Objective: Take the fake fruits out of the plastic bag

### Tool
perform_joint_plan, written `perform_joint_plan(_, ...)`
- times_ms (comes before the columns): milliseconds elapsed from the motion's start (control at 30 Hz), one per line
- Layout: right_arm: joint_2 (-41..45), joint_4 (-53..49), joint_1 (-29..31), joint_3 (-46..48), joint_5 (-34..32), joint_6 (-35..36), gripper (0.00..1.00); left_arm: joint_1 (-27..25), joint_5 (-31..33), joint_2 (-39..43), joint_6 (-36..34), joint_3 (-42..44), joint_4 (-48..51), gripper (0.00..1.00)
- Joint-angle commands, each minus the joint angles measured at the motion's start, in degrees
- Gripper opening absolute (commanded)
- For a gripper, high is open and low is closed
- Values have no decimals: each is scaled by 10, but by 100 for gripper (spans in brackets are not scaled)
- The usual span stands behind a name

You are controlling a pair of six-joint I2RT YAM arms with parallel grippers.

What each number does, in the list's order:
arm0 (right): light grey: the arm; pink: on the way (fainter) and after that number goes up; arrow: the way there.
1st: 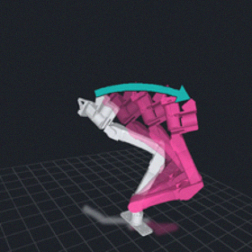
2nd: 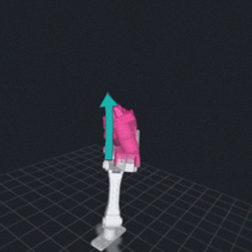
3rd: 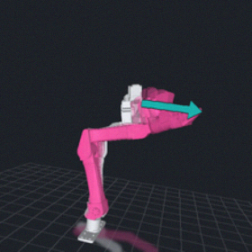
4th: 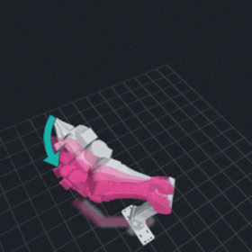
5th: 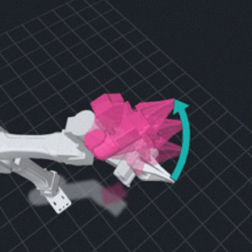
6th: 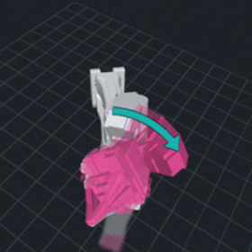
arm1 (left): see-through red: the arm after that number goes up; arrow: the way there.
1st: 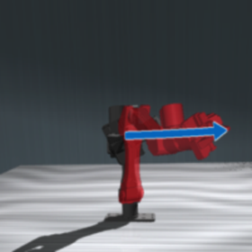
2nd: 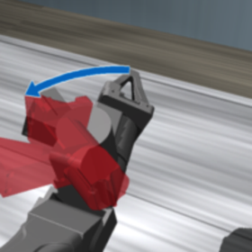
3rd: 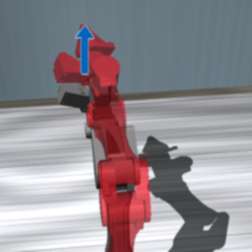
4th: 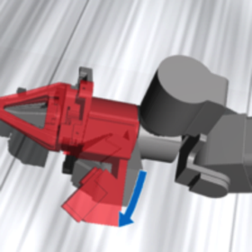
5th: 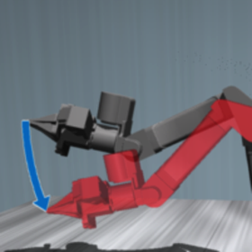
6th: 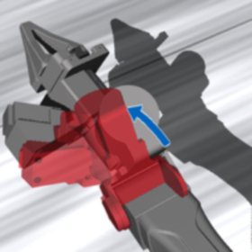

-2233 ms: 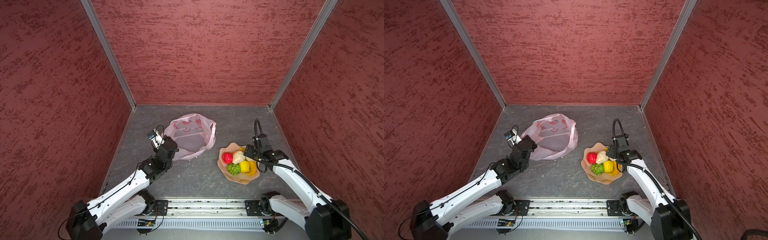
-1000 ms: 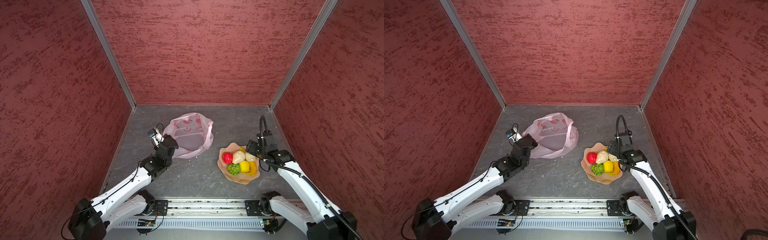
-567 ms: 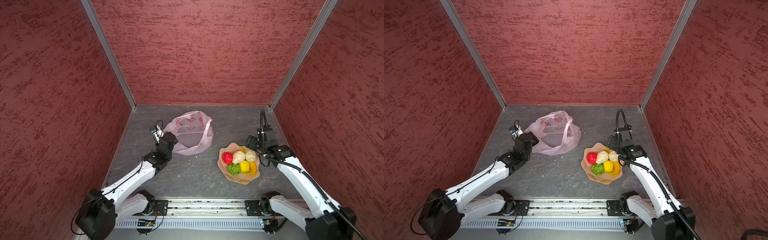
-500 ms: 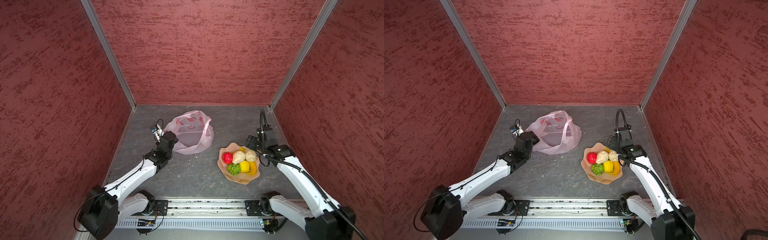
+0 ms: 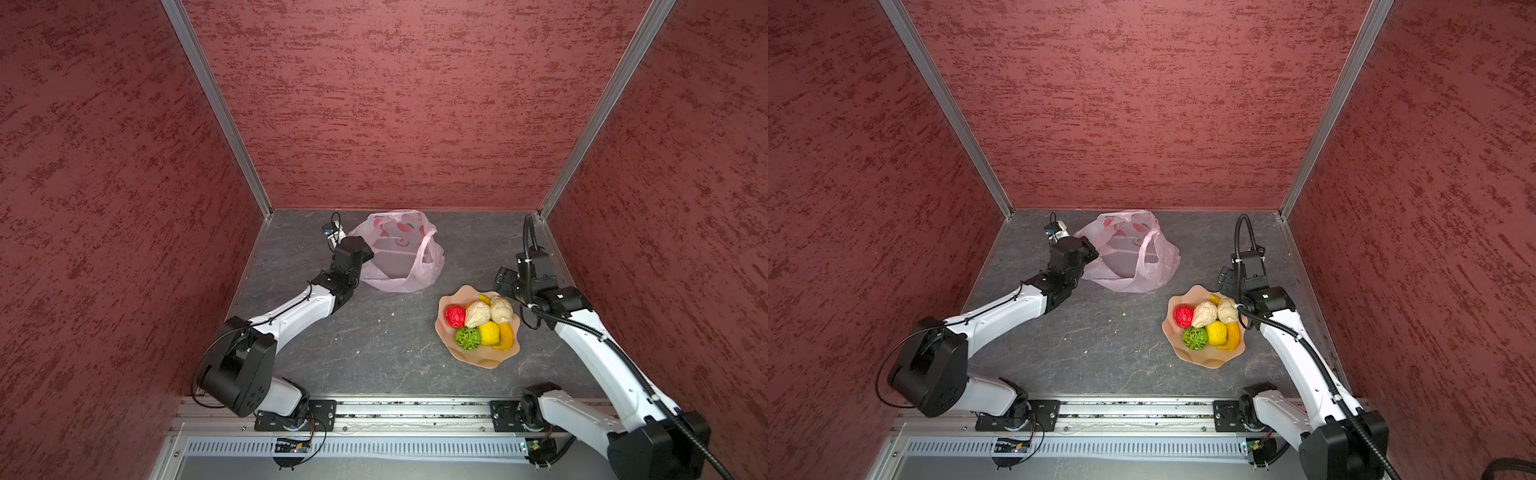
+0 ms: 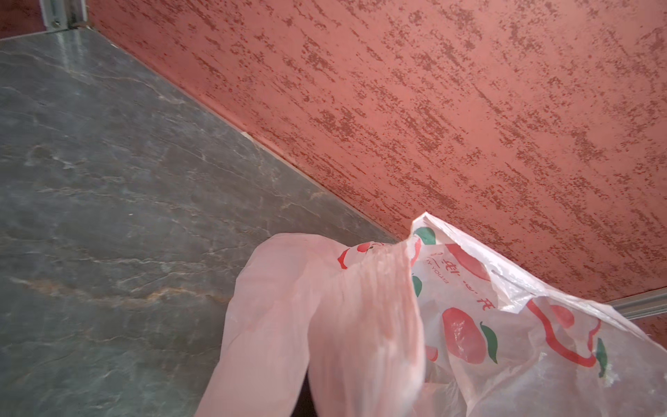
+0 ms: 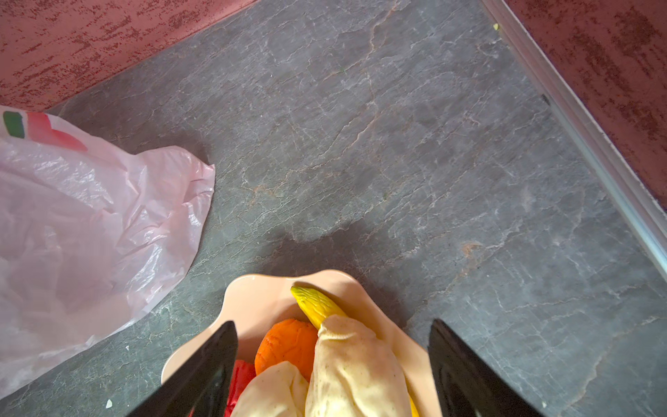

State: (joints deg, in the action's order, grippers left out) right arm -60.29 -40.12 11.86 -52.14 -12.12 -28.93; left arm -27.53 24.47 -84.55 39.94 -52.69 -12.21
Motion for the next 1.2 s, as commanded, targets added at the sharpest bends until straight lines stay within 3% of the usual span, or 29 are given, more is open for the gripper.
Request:
perform_joint_plan(0,3,13,-7,-19,-12,7,84,3,-35,-29,-19,-35,-27,0)
perform_joint_plan(233,9,25,-19,-10,-9,14,84,2,-56,-53,-33,-81,-19,0)
perform_joint_plan(267,8,27,-21,-9,-6,16,85,2,-55,-51,-35,-80,-18,4)
perform_joint_plan(500,0,48,-31,-6,14,20,85,3,-55,-20,-49,-74,12,53)
perform_joint_plan(833,-21,88,-42,-3,46,24,91,10,-63,57,-86,-61,80,100)
perform_joint_plan(933,-25,100,-42,-7,52,30,99,10,-62,85,-103,-63,108,99)
perform_joint_plan(1167,-20,138,-52,-17,39,53,99,22,-40,166,-152,-74,180,100)
